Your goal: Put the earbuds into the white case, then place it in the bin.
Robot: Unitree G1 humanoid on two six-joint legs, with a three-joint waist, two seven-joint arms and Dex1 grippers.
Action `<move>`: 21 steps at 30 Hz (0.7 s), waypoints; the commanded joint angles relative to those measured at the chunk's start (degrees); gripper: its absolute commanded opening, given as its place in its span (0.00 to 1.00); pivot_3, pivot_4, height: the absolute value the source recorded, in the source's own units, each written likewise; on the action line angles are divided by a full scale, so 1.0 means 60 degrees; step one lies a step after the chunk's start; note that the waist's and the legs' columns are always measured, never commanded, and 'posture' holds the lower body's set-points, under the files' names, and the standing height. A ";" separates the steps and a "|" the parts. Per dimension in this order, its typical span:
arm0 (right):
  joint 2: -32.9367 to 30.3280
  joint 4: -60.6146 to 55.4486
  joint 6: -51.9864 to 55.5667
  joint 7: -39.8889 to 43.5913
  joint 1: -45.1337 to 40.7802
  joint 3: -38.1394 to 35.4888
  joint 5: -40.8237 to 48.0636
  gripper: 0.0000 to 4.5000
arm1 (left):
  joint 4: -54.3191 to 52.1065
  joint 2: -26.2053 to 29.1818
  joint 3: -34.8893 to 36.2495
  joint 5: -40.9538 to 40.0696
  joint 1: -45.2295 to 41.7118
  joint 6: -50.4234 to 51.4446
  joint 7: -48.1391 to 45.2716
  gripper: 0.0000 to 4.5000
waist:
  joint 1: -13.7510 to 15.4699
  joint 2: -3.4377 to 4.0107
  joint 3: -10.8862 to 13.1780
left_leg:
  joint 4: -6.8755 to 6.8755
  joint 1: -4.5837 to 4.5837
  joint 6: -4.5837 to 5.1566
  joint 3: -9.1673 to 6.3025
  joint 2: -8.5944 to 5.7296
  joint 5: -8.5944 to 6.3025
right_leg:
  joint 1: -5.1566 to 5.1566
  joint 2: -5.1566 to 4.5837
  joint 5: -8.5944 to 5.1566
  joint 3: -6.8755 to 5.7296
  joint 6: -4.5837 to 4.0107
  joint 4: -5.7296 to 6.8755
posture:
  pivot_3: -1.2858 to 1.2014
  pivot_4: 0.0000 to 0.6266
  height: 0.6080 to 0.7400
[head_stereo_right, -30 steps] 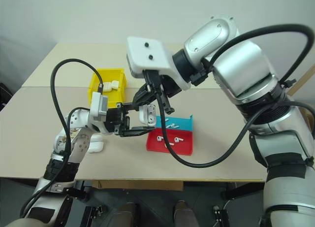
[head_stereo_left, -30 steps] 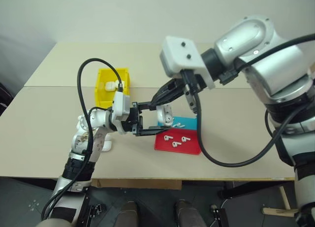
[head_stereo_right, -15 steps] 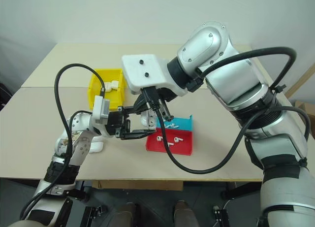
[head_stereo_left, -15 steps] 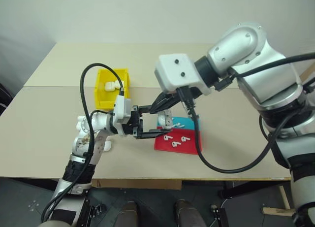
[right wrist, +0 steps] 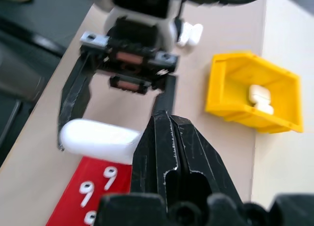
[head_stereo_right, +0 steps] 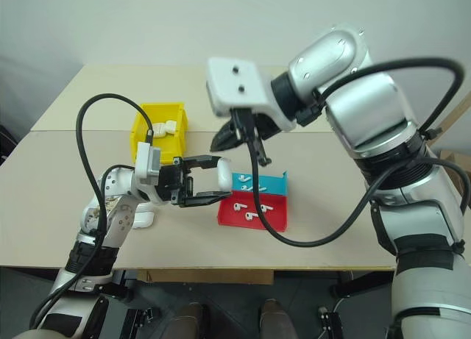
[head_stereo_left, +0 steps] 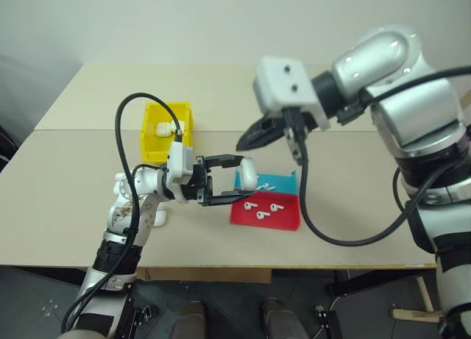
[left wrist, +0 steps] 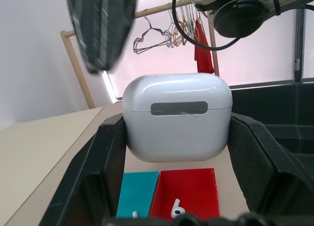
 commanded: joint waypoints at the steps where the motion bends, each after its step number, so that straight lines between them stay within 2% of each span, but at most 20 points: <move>1: 0.0119 -0.0315 0.0274 -0.1276 0.0283 -0.1714 0.0545 0.01 | -0.0856 0.0054 0.0553 -0.0331 0.0016 0.0312 0.0821 0.62 | 0.0011 -0.0001 0.0000 | 0.0000 -0.0004 0.0000 -0.0002 -0.0002 0.0000 | -0.0002 -0.0003 0.0000 -0.0001 0.0000 -0.0001 | 0.52 0.24 1.00; 5: -0.0014 -0.1240 0.0915 -0.2785 0.1659 -0.2963 0.0666 0.01 | -0.1402 0.0171 0.1333 -0.0468 -0.0198 0.0943 0.2269 0.62 | 0.0042 -0.0009 -0.0005 | 0.0000 -0.0003 0.0000 -0.0007 -0.0006 0.0000 | 0.0003 -0.0008 0.0000 -0.0003 0.0000 -0.0001 | 0.52 0.24 1.00; 9: -0.0146 -0.2412 0.2291 -0.4161 0.3489 -0.3783 0.0938 0.01 | -0.1691 0.0358 0.1866 0.0401 -0.0489 0.1560 0.4431 0.62 | 0.0063 -0.0009 -0.0005 | 0.0010 -0.0004 0.0000 -0.0016 -0.0014 0.0000 | 0.0013 -0.0014 0.0000 -0.0009 0.0001 0.0003 | 0.52 0.24 1.00; 11: -0.0137 -0.3084 0.2885 -0.4659 0.4394 -0.4059 0.1114 0.01 | -0.1207 0.0454 0.1691 0.1727 -0.1039 0.1962 0.5945 0.62 | 0.0101 -0.0011 -0.0004 | 0.0011 -0.0003 0.0000 -0.0017 -0.0017 0.0000 | 0.0012 -0.0015 0.0000 -0.0009 0.0002 0.0007 | 0.52 0.24 1.00; 15: -0.0166 -0.3829 0.3441 -0.5338 0.5444 -0.4353 0.1397 0.01 | 0.0311 0.0257 0.1494 0.3396 -0.2365 0.2746 0.8291 0.62 | 0.0104 -0.0011 -0.0003 | 0.0013 -0.0008 0.0000 -0.0022 -0.0024 0.0000 | 0.0013 -0.0013 0.0000 -0.0012 0.0002 0.0002 | 0.52 0.24 1.00; 21: -0.0263 -0.3916 0.3932 -0.6155 0.6103 -0.4579 0.1586 0.01 | 0.2509 0.0042 0.1312 0.4605 -0.3651 0.3722 1.0137 0.62 | 0.0079 -0.0013 -0.0003 | 0.0013 -0.0016 0.0000 -0.0025 -0.0027 0.0000 | 0.0009 -0.0013 0.0000 -0.0015 0.0004 -0.0006 | 0.52 0.24 1.00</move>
